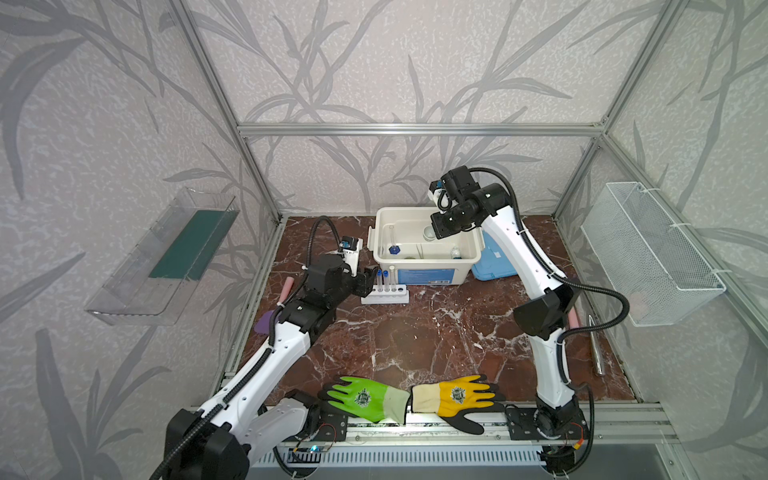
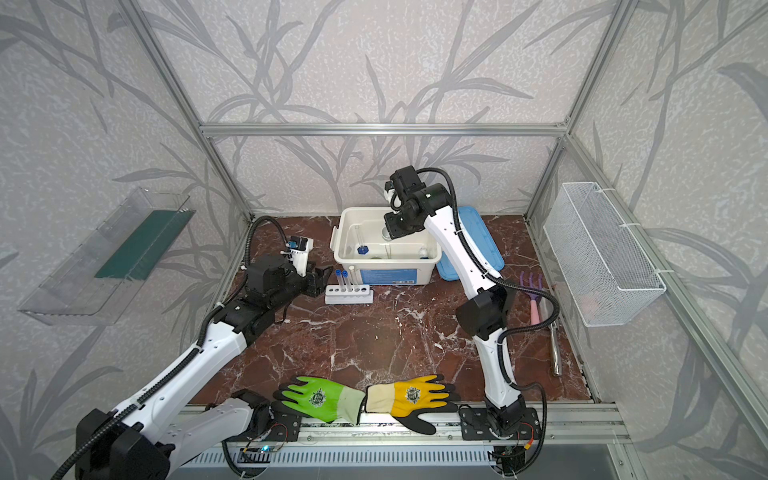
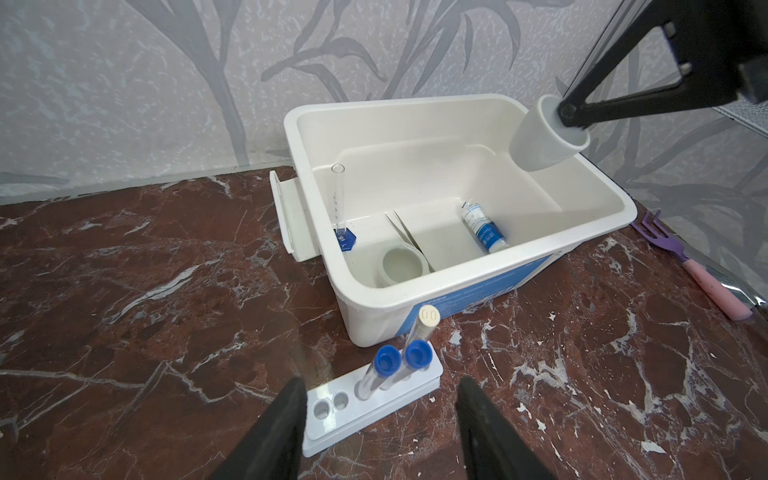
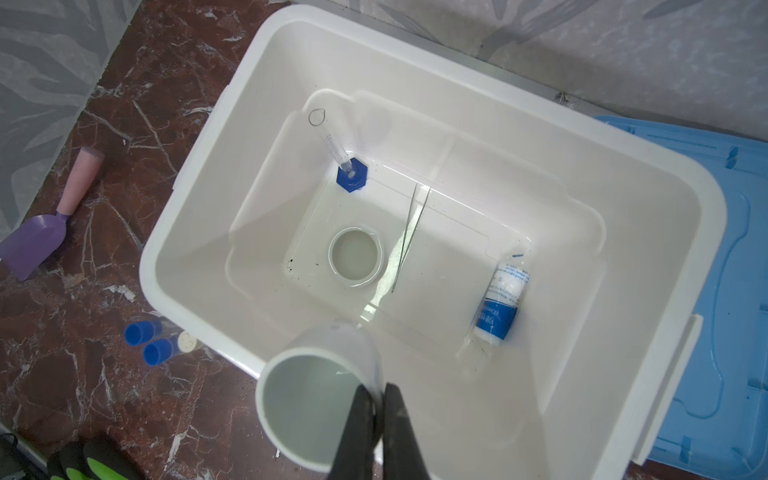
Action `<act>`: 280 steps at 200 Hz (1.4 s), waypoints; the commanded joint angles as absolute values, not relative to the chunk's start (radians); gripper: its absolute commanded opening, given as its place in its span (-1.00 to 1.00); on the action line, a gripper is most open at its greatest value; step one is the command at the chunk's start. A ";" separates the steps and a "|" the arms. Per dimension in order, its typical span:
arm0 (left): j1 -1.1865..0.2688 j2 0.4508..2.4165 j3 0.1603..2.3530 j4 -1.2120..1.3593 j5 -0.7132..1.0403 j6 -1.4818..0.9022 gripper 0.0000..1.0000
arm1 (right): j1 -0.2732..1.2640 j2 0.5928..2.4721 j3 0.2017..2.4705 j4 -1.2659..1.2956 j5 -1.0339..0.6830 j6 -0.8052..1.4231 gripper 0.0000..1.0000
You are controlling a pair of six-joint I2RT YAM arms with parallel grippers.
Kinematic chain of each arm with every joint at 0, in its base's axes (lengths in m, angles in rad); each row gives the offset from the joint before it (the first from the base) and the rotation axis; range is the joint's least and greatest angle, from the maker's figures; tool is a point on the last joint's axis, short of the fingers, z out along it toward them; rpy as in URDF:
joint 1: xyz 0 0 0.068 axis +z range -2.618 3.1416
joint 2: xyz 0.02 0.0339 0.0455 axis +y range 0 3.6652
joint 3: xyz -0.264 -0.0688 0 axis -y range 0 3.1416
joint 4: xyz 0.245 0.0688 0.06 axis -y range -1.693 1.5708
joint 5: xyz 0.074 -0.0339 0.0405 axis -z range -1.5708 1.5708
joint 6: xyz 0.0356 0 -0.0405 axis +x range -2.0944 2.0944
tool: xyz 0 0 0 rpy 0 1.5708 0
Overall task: Organize the chemistry lab equipment
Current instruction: 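Lift the crucible and carry it over the white bin with the right gripper, then lower the held crucible into the bin and open the right gripper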
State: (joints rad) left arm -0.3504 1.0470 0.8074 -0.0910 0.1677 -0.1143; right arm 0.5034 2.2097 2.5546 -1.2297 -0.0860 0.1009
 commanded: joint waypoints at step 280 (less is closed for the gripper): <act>-0.318 1.120 0.927 -0.155 0.215 -0.097 0.16 | 0.412 2.589 2.617 -1.207 -0.110 0.095 -0.91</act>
